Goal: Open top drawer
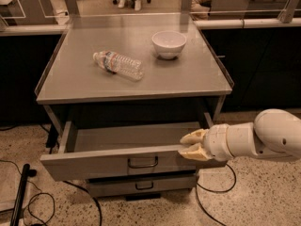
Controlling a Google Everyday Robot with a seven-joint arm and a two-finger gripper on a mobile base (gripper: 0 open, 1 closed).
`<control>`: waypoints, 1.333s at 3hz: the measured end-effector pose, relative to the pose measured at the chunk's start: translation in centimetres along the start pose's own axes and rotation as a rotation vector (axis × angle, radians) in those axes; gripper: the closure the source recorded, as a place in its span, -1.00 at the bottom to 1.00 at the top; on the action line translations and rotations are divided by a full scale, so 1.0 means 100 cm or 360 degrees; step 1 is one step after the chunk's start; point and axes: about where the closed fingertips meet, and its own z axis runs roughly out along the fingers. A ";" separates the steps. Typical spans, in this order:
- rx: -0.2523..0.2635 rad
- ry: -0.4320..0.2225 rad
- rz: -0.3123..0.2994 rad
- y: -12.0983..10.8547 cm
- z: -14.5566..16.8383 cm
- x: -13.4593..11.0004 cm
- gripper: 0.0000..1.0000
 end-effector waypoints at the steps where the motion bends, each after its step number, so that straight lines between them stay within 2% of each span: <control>1: 0.0000 0.0000 0.0000 0.000 0.000 0.000 -0.30; 2: 0.0000 0.0000 0.0000 0.000 0.000 0.000 -0.76; 3: 0.0000 0.0000 0.0000 0.000 0.000 0.000 -0.80; 4: 0.0002 0.0007 0.0011 0.006 -0.004 0.006 -0.18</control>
Offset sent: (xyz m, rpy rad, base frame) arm 0.0000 0.0000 0.0000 0.0000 0.0000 0.0001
